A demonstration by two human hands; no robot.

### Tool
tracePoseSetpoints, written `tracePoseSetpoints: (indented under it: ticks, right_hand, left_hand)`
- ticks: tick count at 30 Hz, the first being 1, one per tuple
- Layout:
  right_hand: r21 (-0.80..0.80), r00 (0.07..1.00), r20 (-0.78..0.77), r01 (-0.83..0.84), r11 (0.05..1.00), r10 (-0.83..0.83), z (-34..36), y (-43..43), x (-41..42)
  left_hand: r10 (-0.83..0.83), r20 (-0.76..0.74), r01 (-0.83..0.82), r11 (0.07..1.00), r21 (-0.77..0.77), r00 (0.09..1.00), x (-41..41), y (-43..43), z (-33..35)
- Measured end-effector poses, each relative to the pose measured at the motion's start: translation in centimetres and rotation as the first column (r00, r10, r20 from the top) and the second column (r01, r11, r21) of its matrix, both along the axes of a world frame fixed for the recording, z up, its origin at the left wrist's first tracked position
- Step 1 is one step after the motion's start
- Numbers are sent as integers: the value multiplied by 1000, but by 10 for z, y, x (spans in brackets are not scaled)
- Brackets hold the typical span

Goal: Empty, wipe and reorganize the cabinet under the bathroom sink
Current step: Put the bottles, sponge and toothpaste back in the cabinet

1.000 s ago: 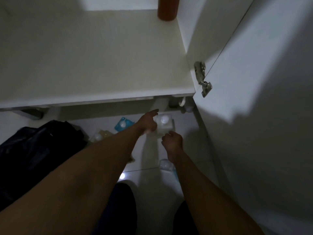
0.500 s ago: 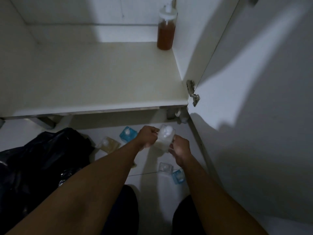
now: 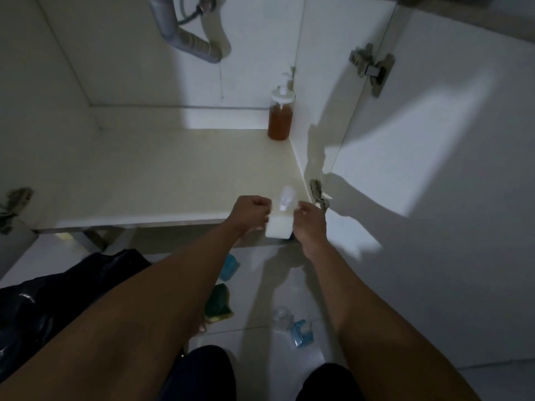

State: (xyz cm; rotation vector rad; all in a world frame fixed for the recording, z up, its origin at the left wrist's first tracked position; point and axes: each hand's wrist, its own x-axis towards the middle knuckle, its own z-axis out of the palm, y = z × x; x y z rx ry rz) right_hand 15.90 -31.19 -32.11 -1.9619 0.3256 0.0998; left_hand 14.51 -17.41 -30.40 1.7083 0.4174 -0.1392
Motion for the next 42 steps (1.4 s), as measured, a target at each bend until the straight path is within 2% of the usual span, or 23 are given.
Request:
tracePoseSetpoints:
  ticks: [6, 11, 15, 19, 22, 25, 27, 30, 34, 37, 40, 42]
  right_hand:
    - [-16, 990, 143, -10, 1000, 12, 1, 14, 39]
    - [-59, 986, 156, -45, 997, 54, -14, 18, 64]
    - [-90, 976, 205, -58, 994, 75, -19, 17, 86]
    - [-258, 965, 214, -94, 962, 152, -19, 19, 108]
    - [-411, 952, 187, -149, 900, 243, -19, 19, 122]
    - [-554, 945, 97, -209, 806, 312, -19, 23, 143]
    - [-576, 952, 48, -221, 787, 302, -18, 29, 165]
    - [-608, 936, 68, -235, 758, 345, -20, 31, 198]
    - [-714, 912, 91, -220, 664, 400, -22, 36, 244]
    - [-679, 928, 109, -192, 709, 356, -27, 43, 279]
    - [-691, 928, 116, -181, 700, 354, -32, 51, 306]
    - [-666, 931, 138, -166, 727, 339, -33, 56, 322]
  left_hand:
    - [16, 34, -19, 996, 86, 999, 44, 8, -17]
    - [5, 63, -13, 993, 118, 998, 70, 11, -35]
    - [-40, 156, 15, 987, 161, 987, 86, 10, -39]
    - [-215, 209, 104, 891, 443, 954, 103, 13, -44]
    - [-317, 128, 193, 800, 568, 940, 122, 15, -42]
    - [-314, 68, 209, 761, 615, 947, 149, 15, -41]
    - [-305, 73, 187, 737, 650, 950, 169, 16, -42]
    - [-325, 99, 166, 695, 700, 940, 200, 16, -44]
    - [-326, 130, 130, 665, 736, 936, 246, 21, -46]
    - [-342, 149, 121, 653, 747, 928, 277, 25, -49]
    - [-357, 186, 99, 647, 756, 916, 307, 28, -52]
    - [-366, 211, 84, 647, 758, 906, 325, 32, -55]
